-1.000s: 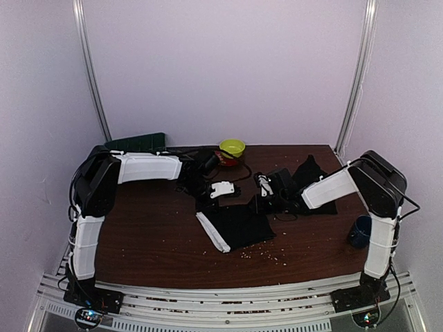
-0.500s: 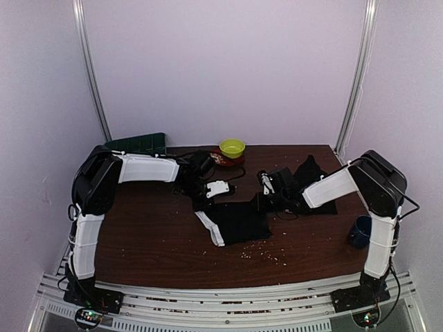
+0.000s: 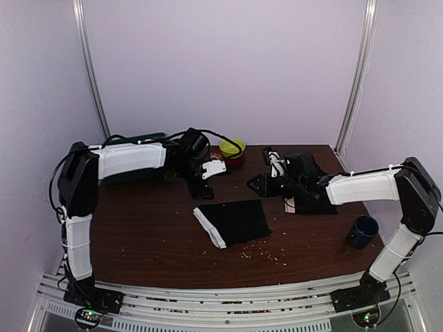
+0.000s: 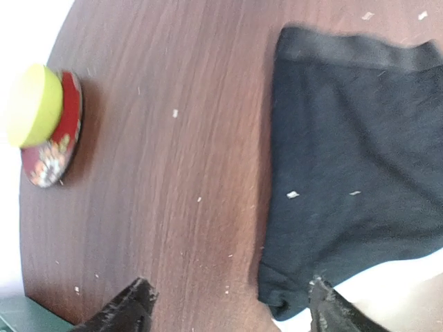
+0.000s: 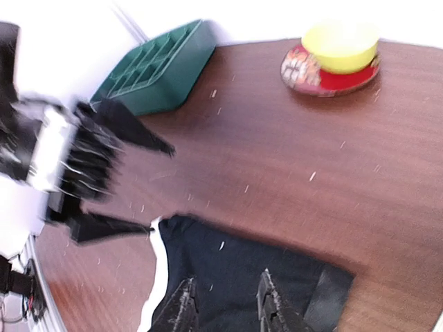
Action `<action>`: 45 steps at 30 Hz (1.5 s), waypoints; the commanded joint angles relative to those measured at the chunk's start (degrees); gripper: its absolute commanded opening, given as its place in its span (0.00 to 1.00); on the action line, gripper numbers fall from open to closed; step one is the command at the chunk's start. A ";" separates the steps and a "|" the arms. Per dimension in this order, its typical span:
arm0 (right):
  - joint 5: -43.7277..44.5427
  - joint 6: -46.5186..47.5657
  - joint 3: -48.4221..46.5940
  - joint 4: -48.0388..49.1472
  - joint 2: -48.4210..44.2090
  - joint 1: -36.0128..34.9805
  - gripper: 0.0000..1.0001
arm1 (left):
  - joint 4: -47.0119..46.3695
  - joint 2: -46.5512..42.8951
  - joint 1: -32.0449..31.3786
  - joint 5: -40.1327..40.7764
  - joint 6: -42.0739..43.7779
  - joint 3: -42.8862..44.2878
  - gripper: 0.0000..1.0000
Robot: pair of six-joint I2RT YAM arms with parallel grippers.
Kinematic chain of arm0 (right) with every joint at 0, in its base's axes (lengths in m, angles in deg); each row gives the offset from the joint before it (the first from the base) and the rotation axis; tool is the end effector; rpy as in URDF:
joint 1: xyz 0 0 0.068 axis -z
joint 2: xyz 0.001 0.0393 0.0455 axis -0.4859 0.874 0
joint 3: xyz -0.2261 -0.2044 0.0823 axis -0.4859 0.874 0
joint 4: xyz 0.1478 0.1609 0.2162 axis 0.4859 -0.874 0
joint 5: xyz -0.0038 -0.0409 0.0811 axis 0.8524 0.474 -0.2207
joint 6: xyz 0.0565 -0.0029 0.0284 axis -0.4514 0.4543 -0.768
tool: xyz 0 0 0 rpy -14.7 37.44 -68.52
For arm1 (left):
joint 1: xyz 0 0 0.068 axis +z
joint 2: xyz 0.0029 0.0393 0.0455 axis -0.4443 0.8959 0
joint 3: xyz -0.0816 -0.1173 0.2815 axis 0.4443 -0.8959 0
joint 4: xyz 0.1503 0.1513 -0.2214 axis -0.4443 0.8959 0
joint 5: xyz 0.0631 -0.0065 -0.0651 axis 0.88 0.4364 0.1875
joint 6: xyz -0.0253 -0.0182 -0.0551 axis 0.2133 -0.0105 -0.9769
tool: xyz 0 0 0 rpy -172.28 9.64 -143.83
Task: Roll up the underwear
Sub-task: Smooth out the underwear at the center of the board.
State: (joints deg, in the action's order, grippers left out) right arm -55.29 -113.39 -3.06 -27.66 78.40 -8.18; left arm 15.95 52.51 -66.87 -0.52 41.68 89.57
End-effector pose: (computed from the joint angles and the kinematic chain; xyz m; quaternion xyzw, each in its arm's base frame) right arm 0.3184 0.2602 0.2227 -0.1670 0.8243 0.3812 0.3838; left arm 0.3967 -0.3460 0.2253 0.5799 0.7651 -0.0747 0.2697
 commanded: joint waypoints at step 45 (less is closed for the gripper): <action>-0.10 2.55 18.95 1.95 -10.28 -4.85 0.28 | -5.32 -13.47 -16.39 -6.44 5.97 -23.41 0.80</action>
State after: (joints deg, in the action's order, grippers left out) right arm -54.28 -111.21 14.80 -27.71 66.32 -12.36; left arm 12.78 37.04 -81.55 -4.55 47.75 68.00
